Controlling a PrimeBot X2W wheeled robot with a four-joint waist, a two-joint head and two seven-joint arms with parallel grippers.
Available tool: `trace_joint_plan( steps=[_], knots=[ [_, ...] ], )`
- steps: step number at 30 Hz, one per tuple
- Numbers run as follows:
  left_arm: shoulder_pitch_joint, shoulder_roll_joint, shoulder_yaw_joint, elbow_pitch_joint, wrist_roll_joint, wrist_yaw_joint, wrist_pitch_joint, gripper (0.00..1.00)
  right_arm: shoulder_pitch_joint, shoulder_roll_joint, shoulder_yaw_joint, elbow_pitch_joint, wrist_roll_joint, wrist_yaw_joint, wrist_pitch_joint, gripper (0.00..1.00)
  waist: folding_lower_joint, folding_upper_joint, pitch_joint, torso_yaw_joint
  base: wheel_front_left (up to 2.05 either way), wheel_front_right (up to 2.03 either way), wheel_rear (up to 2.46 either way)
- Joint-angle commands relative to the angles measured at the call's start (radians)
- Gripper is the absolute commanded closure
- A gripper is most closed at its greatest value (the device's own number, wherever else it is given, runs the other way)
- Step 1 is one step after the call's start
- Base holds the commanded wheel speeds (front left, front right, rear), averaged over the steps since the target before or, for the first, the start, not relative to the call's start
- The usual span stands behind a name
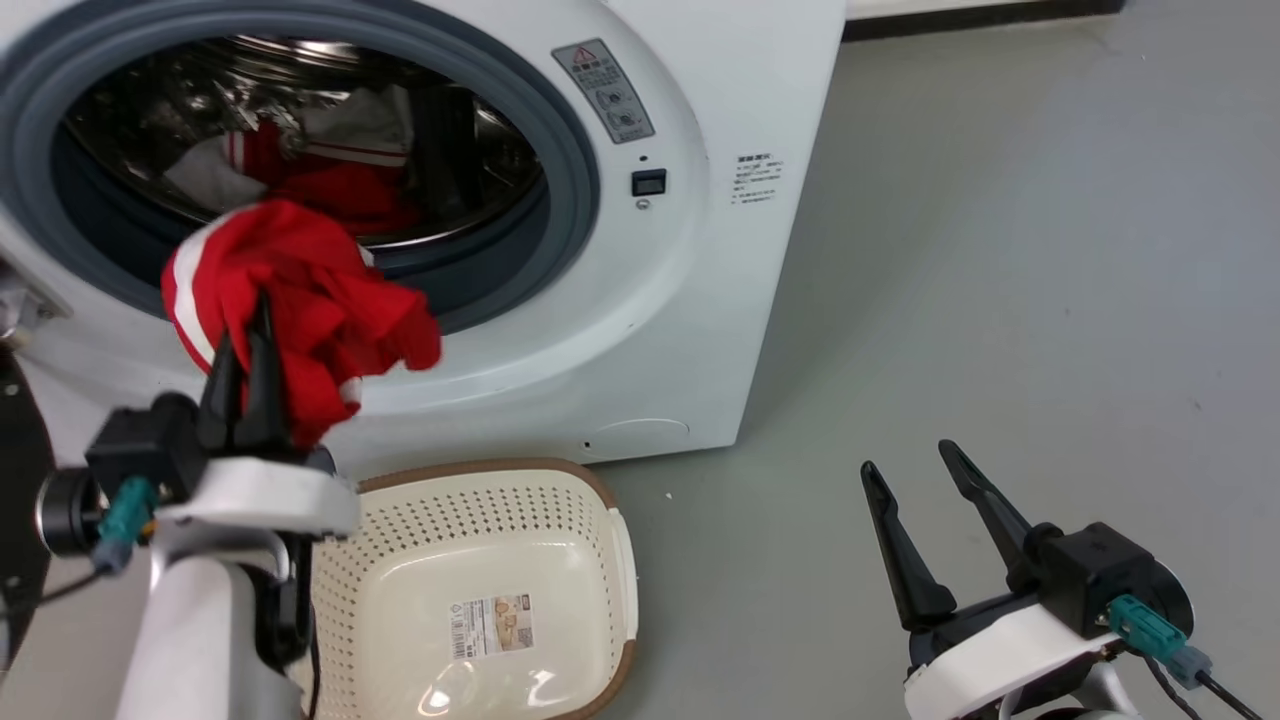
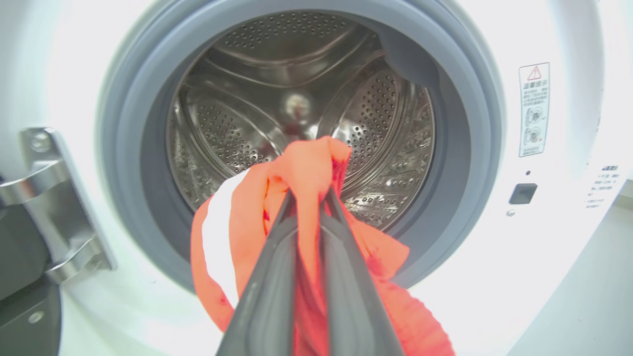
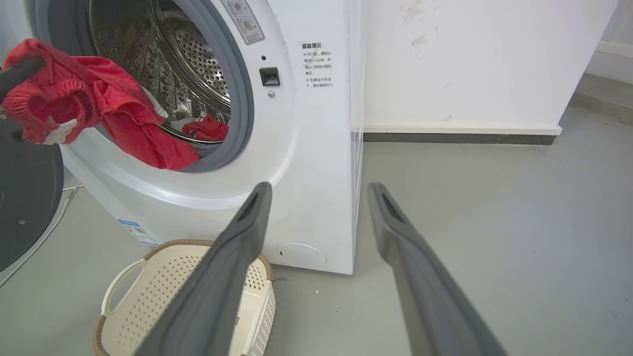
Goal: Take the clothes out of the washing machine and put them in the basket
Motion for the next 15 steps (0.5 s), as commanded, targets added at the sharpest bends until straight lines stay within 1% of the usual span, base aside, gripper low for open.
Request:
trace_joint_plan(
  steps=[1, 4, 9, 13, 15],
  knots=[
    [0.046, -0.015, 0.003, -0.026, 0.009, 0.005, -0.005, 1.0, 0.012, 0.002, -0.003, -0.006, -0.007, -0.001, 0.005, 0.0, 0.0003, 0.0, -0.027, 0.024, 0.0, 0.0, 0.0],
    [0.125, -0.041, 0.007, -0.076, 0.012, 0.009, -0.005, 1.0, 0.026, 0.002, -0.006, -0.012, -0.01, -0.001, 0.017, 0.0, 0.0003, 0.0, -0.041, 0.035, 0.0, 0.0, 0.0],
    [0.247, -0.075, -0.021, -0.134, 0.02, 0.008, -0.005, 1.0, 0.044, 0.002, -0.019, -0.029, -0.012, -0.001, 0.03, 0.0, 0.0003, 0.0, -0.046, 0.066, 0.0, 0.0, 0.0],
    [0.317, -0.09, -0.041, -0.121, 0.012, 0.004, -0.005, 1.0, 0.047, 0.002, -0.018, -0.039, -0.019, -0.001, 0.038, 0.0, 0.0003, 0.0, -0.031, 0.089, 0.0, 0.0, 0.0],
    [0.341, -0.098, -0.047, -0.115, 0.004, 0.009, -0.005, 1.0, 0.039, 0.002, -0.012, -0.045, -0.021, -0.001, 0.04, 0.0, 0.0003, 0.0, -0.015, 0.093, 0.0, 0.0, 0.0]
  ],
)
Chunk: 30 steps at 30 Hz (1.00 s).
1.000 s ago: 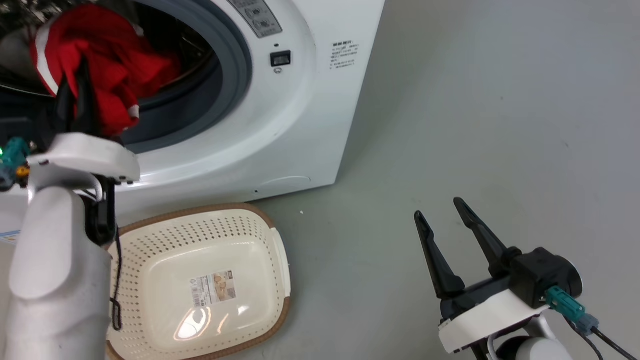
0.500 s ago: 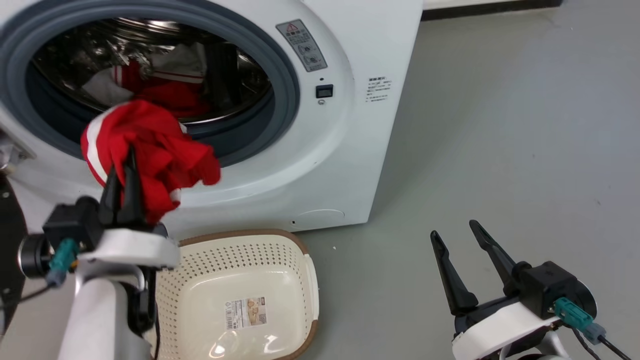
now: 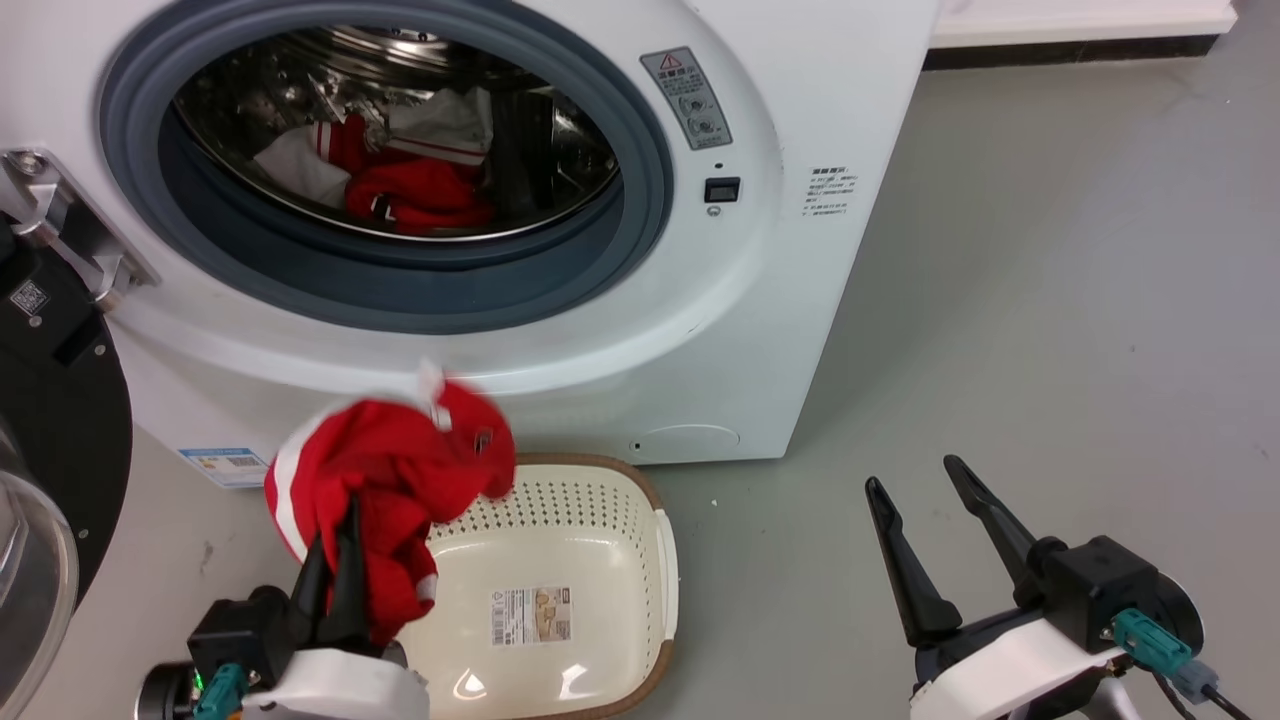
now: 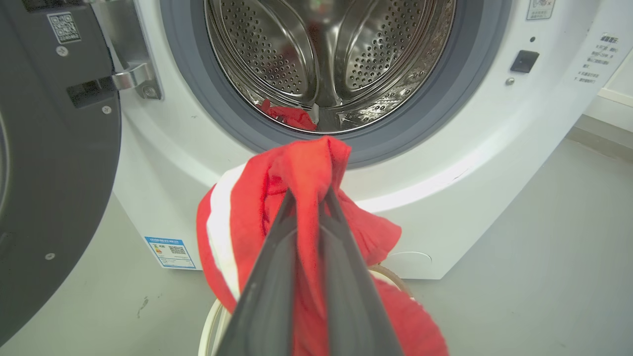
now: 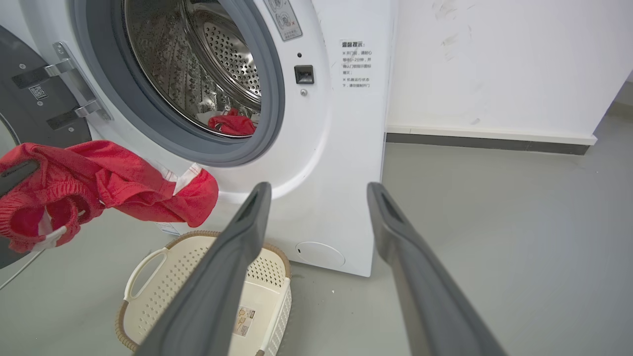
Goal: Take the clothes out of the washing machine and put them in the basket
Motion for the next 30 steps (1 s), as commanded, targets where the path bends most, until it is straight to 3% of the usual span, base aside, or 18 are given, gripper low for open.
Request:
trace_joint_plan(
  steps=[1, 11, 23, 30],
  knots=[
    [0.016, -0.009, -0.006, 0.008, -0.011, 0.003, -0.005, 1.0, -0.008, 0.002, 0.001, -0.01, -0.006, -0.001, -0.001, 0.0, 0.0001, 0.0, 0.025, 0.009, 0.0, 0.0, 0.0],
    [-0.064, -0.023, -0.021, 0.146, -0.031, -0.012, -0.005, 1.0, -0.081, 0.002, 0.015, -0.036, -0.013, -0.001, -0.006, 0.0, 0.0001, 0.0, 0.2, -0.003, 0.0, 0.0, 0.0],
    [-0.344, -0.015, -0.016, 0.386, 0.005, -0.046, -0.005, 1.0, -0.179, 0.002, 0.028, -0.054, -0.024, -0.001, -0.029, 0.0, 0.0001, 0.0, 0.451, -0.029, 0.0, 0.0, 0.0],
    [-0.471, -0.019, 0.001, 0.529, 0.007, -0.051, -0.005, 1.0, -0.229, 0.002, 0.032, -0.055, -0.034, -0.001, -0.044, 0.0, 0.0001, 0.0, 0.544, -0.026, 0.0, 0.0, 0.0]
  ],
)
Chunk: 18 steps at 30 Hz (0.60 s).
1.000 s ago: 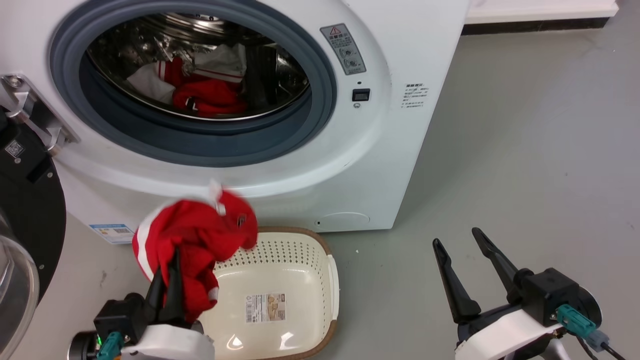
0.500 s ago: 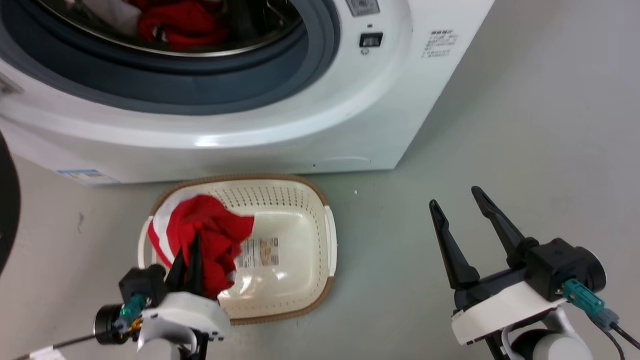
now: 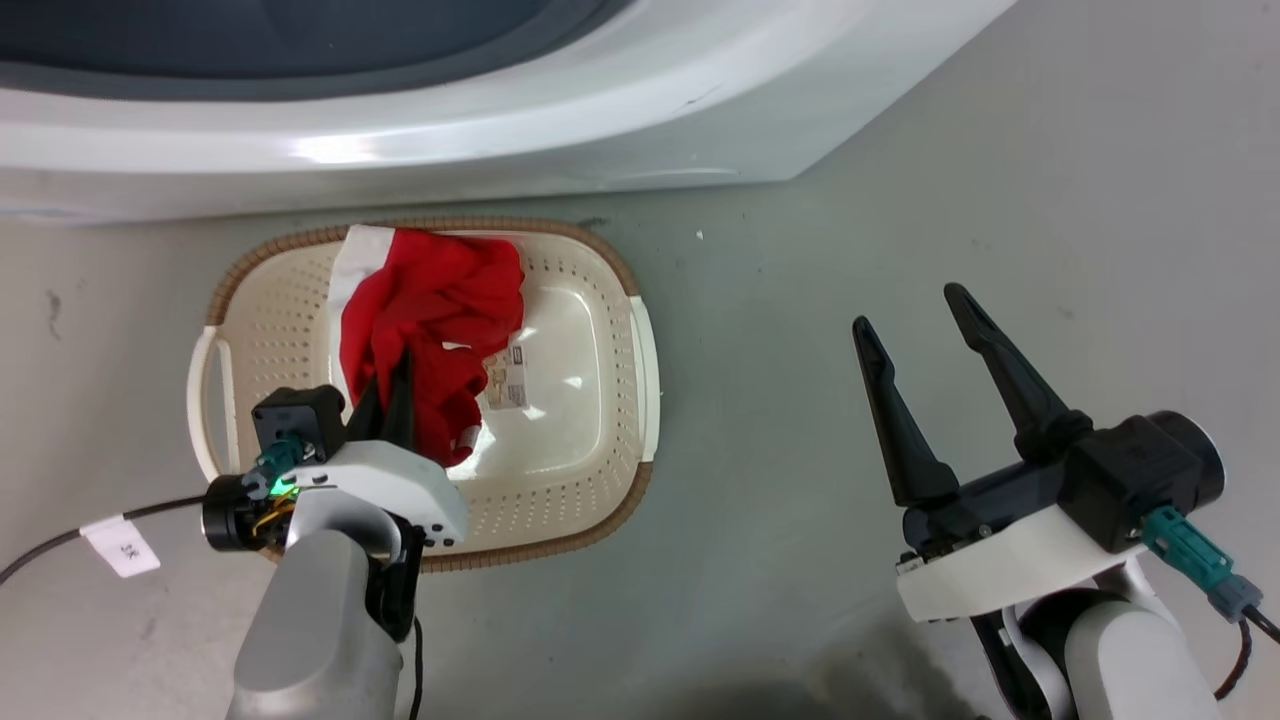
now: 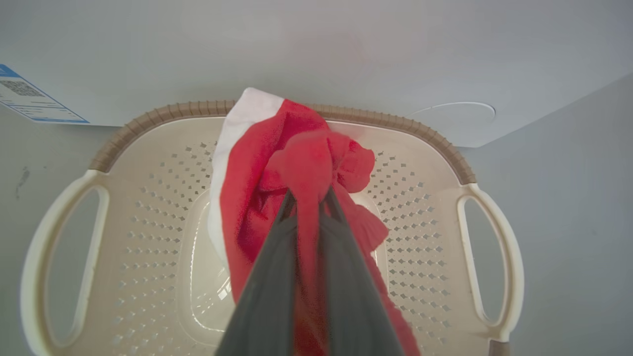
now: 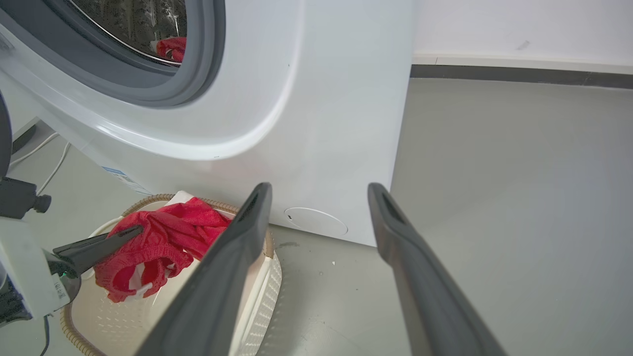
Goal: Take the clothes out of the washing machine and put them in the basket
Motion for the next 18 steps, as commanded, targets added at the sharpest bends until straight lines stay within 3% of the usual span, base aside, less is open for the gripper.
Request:
trace_joint_plan(
  steps=[1, 16, 18],
  knots=[
    [-0.028, 0.001, 0.002, 0.02, 0.002, -0.001, -0.005, 1.0, -0.02, 0.002, 0.003, 0.0, -0.004, -0.001, -0.005, 0.0, -0.0003, 0.0, 0.05, -0.002, 0.0, 0.0, 0.0],
    [-0.186, 0.019, 0.058, 0.356, -0.009, 0.021, -0.004, 1.0, -0.074, 0.002, 0.031, 0.039, 0.014, -0.001, -0.039, 0.0, -0.0003, 0.0, 0.143, -0.049, 0.0, 0.0, 0.0],
    [-0.189, 0.018, 0.062, 0.367, -0.007, 0.026, -0.004, 0.57, -0.075, 0.002, 0.028, 0.047, 0.013, -0.001, -0.043, 0.0, -0.0003, 0.0, 0.136, -0.049, 0.0, 0.0, 0.0]
  ],
)
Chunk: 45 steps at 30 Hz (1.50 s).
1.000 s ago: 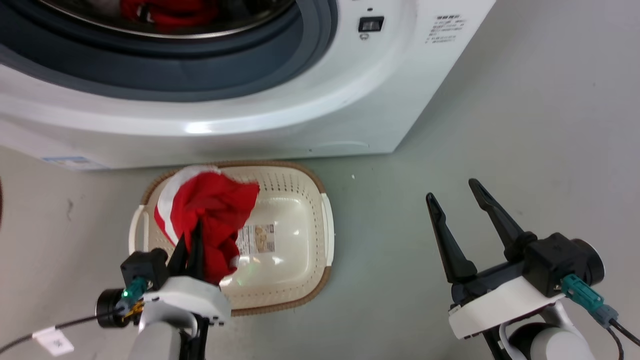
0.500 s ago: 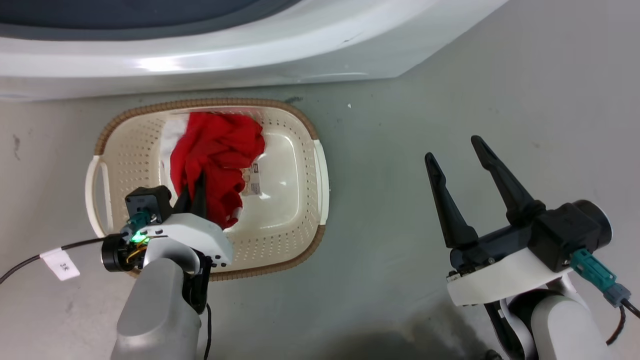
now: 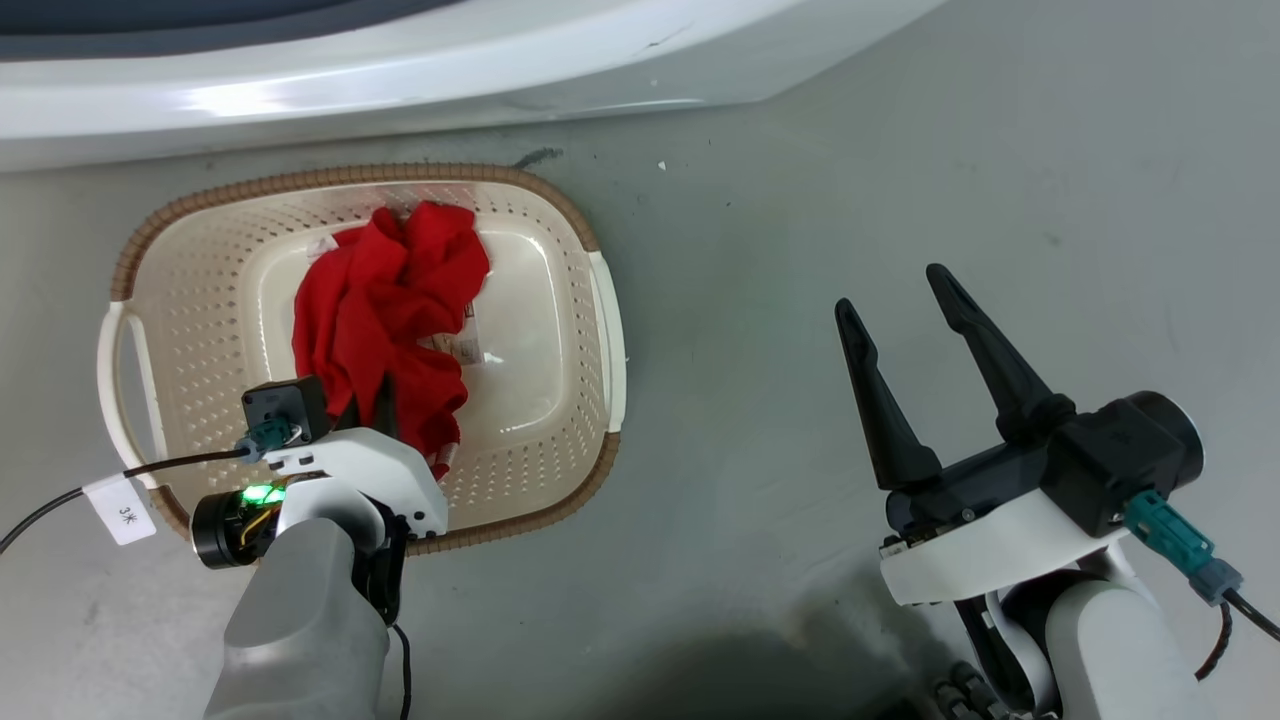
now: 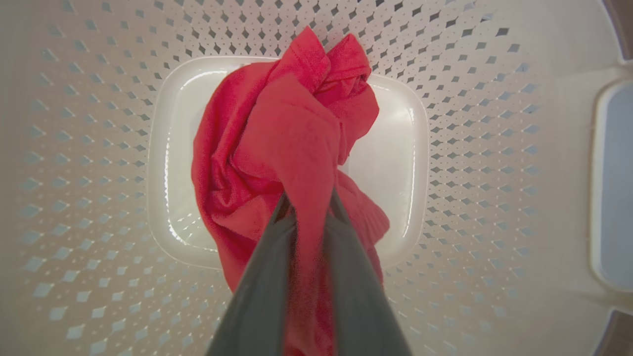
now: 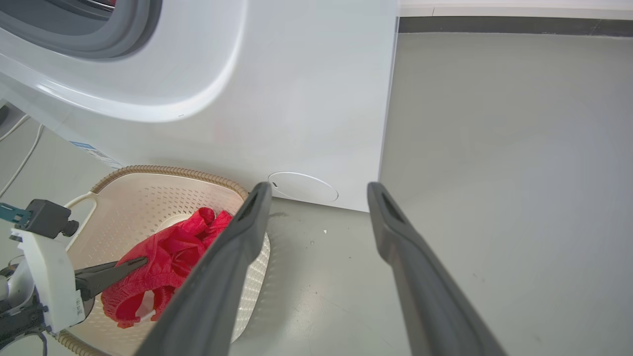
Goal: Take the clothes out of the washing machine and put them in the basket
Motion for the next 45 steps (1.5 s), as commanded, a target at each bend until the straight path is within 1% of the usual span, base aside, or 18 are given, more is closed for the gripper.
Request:
trace_joint_plan(
  steps=[1, 2, 5, 15, 19, 24, 30, 37, 41, 45],
  knots=[
    [-0.008, 0.0, 0.0, 0.0, 0.002, 0.005, -0.003, 0.12, -0.019, 0.002, -0.002, 0.006, 0.007, -0.001, -0.008, 0.0, -0.0002, 0.0, -0.013, 0.002, 0.0, 0.0, 0.0],
    [-0.001, -0.001, 0.0, -0.006, 0.004, 0.007, -0.003, 0.0, -0.018, 0.002, -0.003, 0.012, 0.01, -0.001, -0.01, 0.0, -0.0002, 0.0, -0.025, 0.005, 0.0, 0.0, 0.0],
    [0.038, -0.009, 0.002, -0.023, 0.007, 0.003, -0.003, 0.0, -0.012, 0.002, 0.0, 0.027, 0.006, -0.001, -0.015, 0.0, -0.0002, 0.0, -0.075, 0.02, 0.0, 0.0, 0.0],
    [0.21, -0.028, -0.023, -0.15, 0.011, -0.007, -0.003, 0.0, 0.066, 0.002, -0.007, 0.055, -0.011, -0.001, 0.006, 0.0, -0.0002, 0.0, -0.319, 0.074, 0.0, 0.0, 0.0],
    [0.266, -0.03, -0.066, -0.206, -0.018, -0.013, -0.003, 0.0, 0.107, 0.002, -0.02, 0.049, 0.005, -0.001, 0.024, 0.0, -0.0002, 0.0, -0.391, 0.094, 0.0, 0.0, 0.0],
    [0.315, -0.029, -0.128, -0.286, -0.053, 0.008, -0.003, 0.0, 0.142, 0.002, -0.038, 0.036, -0.002, -0.001, 0.043, 0.0, -0.0002, 0.0, -0.457, 0.12, 0.0, 0.0, 0.0],
    [0.336, -0.029, -0.178, -0.376, -0.065, 0.037, -0.003, 0.0, 0.175, 0.002, -0.049, 0.013, -0.01, -0.001, 0.065, 0.0, -0.0002, 0.0, -0.5, 0.145, 0.0, 0.0, 0.0],
    [0.281, -0.029, -0.209, -0.433, -0.024, 0.054, -0.003, 0.0, 0.202, 0.002, -0.054, -0.007, -0.008, -0.001, 0.078, 0.0, -0.0002, 0.0, -0.518, 0.159, 0.0, 0.0, 0.0],
    [0.213, -0.028, -0.213, -0.431, 0.008, 0.052, -0.003, 0.0, 0.213, 0.002, -0.059, -0.02, -0.005, -0.001, 0.082, 0.0, -0.0002, 0.0, -0.513, 0.163, 0.0, 0.0, 0.0],
    [0.12, -0.011, -0.22, -0.397, 0.038, 0.04, -0.003, 0.0, 0.223, 0.002, -0.06, -0.028, -0.004, -0.001, 0.085, 0.0, -0.0002, 0.0, -0.507, 0.166, 0.0, 0.0, 0.0]
  ],
)
